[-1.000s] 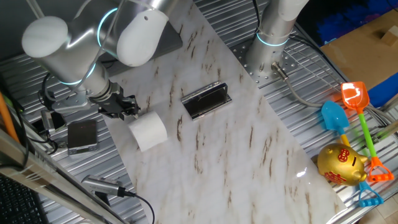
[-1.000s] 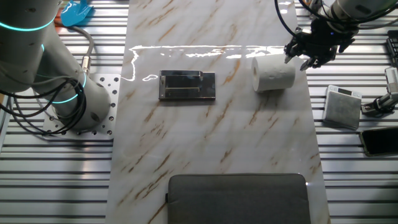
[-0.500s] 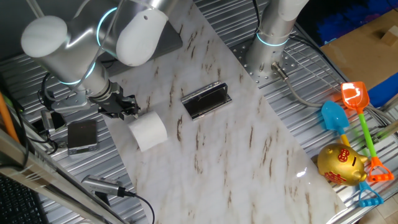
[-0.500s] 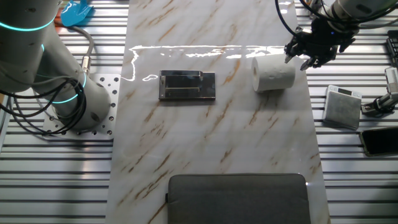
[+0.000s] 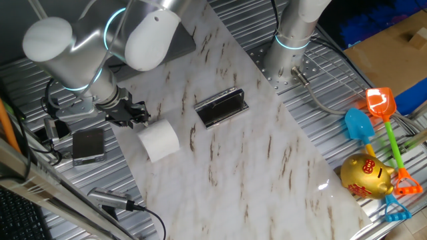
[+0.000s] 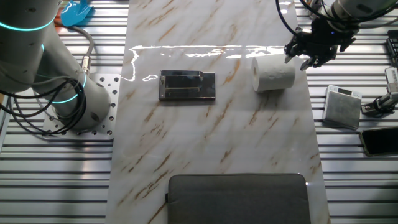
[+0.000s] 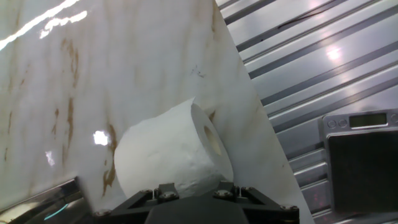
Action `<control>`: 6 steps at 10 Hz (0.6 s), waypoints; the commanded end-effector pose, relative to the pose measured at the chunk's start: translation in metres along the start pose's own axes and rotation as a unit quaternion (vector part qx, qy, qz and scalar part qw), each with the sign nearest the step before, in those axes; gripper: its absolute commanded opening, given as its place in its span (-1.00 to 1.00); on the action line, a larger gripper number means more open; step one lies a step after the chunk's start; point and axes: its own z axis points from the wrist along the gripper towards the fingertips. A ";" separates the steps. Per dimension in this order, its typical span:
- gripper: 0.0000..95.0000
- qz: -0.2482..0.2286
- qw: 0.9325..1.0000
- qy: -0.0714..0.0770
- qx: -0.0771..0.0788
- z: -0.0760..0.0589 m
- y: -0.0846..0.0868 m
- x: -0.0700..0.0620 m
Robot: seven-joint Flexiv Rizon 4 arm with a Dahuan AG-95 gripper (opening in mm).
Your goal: Take the roll of paper down from the shelf
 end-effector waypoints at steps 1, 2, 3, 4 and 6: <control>-0.20 -0.005 1.000 -0.007 -0.003 0.000 0.001 0.000; -0.20 -0.009 1.000 -0.008 -0.006 0.000 0.001 0.000; -0.20 -0.025 1.000 -0.011 -0.009 0.000 0.001 0.000; -0.20 -0.037 0.999 -0.010 -0.010 0.000 0.001 0.000; -0.20 -0.052 0.999 -0.009 -0.011 0.000 0.001 0.000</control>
